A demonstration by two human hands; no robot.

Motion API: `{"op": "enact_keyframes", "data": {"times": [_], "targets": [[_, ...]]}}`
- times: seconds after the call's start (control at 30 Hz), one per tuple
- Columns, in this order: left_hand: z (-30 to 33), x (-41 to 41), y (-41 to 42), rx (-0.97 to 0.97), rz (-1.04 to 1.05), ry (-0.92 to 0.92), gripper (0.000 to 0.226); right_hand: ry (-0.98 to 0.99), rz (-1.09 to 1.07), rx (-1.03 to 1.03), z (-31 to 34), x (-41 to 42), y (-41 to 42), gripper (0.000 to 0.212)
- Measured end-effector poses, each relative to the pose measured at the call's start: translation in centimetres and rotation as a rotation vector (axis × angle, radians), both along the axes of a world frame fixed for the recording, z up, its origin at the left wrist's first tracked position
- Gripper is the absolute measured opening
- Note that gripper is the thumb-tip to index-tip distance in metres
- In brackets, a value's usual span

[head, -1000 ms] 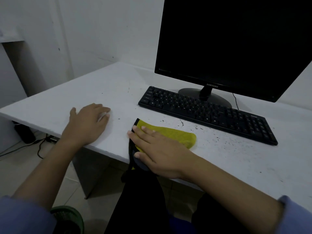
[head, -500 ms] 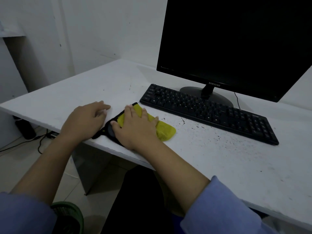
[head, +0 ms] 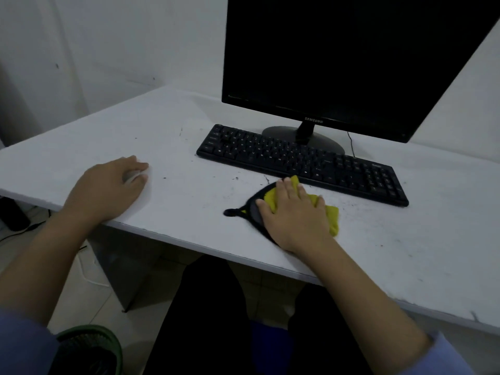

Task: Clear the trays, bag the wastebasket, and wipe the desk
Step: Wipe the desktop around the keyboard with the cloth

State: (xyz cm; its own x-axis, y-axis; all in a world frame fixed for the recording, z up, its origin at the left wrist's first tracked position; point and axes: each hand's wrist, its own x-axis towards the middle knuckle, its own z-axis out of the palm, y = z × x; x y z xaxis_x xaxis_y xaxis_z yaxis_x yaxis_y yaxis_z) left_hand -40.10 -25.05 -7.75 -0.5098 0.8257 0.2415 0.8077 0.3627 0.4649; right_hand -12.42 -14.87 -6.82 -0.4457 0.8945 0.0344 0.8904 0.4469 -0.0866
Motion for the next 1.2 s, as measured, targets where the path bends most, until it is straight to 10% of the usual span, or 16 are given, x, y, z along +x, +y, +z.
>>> {"op": "enact_keyframes", "data": {"times": [0.43,1.2], "targets": [[1.4,5.8,0.8,0.128,-0.047,0.054,0.027,0.001,-0.407,0.005,0.8,15.6,1.0,0.066],[-0.8,15.7,5.2,0.133,-0.428,-0.076,0.033,0.013,-0.215,0.058,0.1,15.3,0.2,0.057]]}}
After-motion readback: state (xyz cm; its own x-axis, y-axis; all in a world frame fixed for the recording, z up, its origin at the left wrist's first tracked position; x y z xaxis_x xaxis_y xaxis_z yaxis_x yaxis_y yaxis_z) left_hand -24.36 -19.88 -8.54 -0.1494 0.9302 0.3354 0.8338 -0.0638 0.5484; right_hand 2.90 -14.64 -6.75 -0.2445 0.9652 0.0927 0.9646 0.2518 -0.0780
